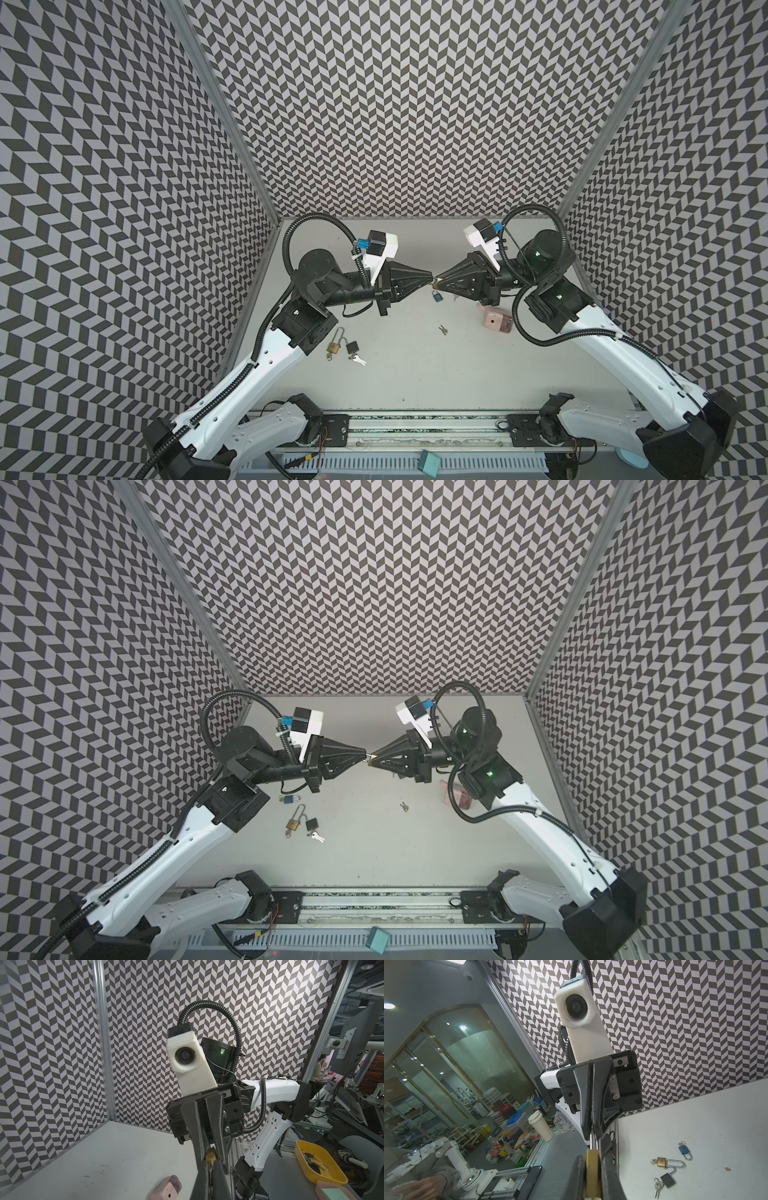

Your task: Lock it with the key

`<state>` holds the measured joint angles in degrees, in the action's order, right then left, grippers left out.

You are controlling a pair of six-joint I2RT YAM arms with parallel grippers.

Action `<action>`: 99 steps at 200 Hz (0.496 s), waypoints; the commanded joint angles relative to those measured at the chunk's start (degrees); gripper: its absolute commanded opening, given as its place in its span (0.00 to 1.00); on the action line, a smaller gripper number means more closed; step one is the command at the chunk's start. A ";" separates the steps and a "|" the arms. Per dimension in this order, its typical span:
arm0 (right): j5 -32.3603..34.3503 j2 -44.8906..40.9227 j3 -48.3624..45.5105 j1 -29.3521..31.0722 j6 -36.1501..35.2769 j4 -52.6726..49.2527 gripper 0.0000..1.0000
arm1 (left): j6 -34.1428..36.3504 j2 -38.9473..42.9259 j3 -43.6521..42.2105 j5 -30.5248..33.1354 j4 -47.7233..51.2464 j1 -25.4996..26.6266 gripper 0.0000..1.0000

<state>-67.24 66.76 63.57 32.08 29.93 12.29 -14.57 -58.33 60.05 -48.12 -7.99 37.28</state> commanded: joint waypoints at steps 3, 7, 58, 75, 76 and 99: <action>5.18 -0.32 0.65 1.59 4.18 6.90 0.00 | 1.58 -0.97 -1.14 -1.25 4.21 2.10 0.00; 5.61 -0.23 0.75 1.59 3.92 6.52 0.00 | 1.56 -0.98 -1.16 -1.39 4.14 2.10 0.00; 12.47 0.60 2.31 1.94 -1.19 3.69 0.00 | -0.26 -2.42 -2.42 -2.34 1.28 4.77 0.00; 15.33 -0.08 2.56 2.03 -5.22 2.56 0.00 | -2.46 -2.84 -3.58 -3.40 -1.62 5.22 0.00; 15.45 -0.11 2.59 2.07 -5.45 2.51 0.00 | -2.60 -2.89 -3.61 -3.48 -1.78 5.28 0.00; 16.91 -1.51 1.59 2.12 -10.06 3.09 0.00 | -4.86 -3.21 -4.39 -4.13 -4.29 5.77 0.00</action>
<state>-61.67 65.54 63.64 32.56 25.65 11.11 -16.53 -59.00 58.39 -44.86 -13.08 38.22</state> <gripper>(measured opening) 0.119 0.049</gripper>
